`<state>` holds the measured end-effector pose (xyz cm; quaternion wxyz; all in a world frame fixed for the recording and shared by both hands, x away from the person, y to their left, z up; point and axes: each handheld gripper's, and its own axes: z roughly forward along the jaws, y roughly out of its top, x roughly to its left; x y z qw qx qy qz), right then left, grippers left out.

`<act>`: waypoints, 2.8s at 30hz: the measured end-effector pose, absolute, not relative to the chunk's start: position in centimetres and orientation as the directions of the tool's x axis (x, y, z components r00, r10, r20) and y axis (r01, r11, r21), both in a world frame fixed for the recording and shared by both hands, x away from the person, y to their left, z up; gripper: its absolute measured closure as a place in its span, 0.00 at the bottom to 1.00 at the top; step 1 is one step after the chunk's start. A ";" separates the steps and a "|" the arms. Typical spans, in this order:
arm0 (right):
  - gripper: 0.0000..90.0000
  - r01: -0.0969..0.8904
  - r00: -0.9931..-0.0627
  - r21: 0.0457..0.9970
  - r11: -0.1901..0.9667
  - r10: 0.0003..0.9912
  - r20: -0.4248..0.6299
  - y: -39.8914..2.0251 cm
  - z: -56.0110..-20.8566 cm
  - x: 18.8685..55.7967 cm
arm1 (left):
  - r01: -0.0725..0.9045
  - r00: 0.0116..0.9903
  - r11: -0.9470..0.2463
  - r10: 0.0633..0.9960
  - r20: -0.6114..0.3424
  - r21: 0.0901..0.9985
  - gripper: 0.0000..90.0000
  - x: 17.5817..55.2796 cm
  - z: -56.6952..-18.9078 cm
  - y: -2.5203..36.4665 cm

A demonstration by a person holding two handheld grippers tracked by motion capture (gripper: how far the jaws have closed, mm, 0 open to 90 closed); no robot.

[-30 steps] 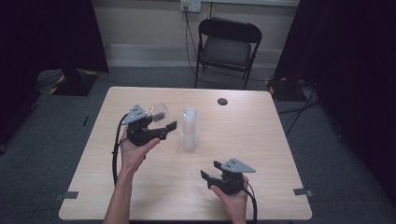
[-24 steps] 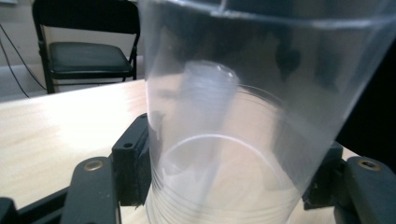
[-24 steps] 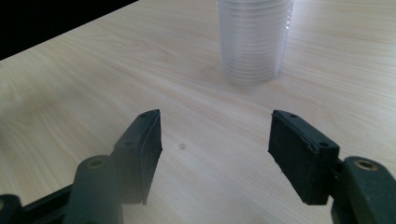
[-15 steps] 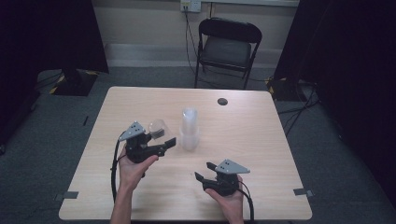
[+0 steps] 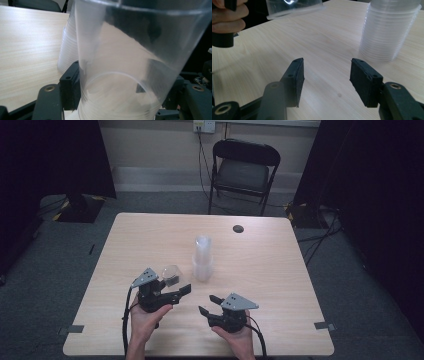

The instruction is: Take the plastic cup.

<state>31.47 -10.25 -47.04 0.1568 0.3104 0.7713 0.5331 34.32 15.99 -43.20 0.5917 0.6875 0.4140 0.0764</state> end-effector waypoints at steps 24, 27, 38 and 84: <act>0.64 0.130 -0.776 0.971 0.200 0.630 -0.025 -9.3 -47.1 30.8 | 0.594 0.619 0.141 0.548 -0.563 0.792 0.38 34.0 -45.0 15.0; 0.66 0.096 -0.773 0.977 0.190 0.632 -0.047 -9.3 -47.1 30.8 | 0.605 0.628 0.135 0.525 -0.574 0.785 0.38 33.9 -44.9 14.9; 0.72 0.047 -0.762 0.987 0.152 0.644 -0.063 -9.5 -47.0 30.7 | 0.636 0.625 0.164 0.464 -0.628 0.754 0.38 34.0 -45.1 14.6; 0.93 -0.061 -0.731 0.997 0.037 0.679 -0.070 -10.3 -46.6 30.5 | 0.630 0.687 0.153 0.346 -0.639 0.761 0.27 33.3 -44.1 12.5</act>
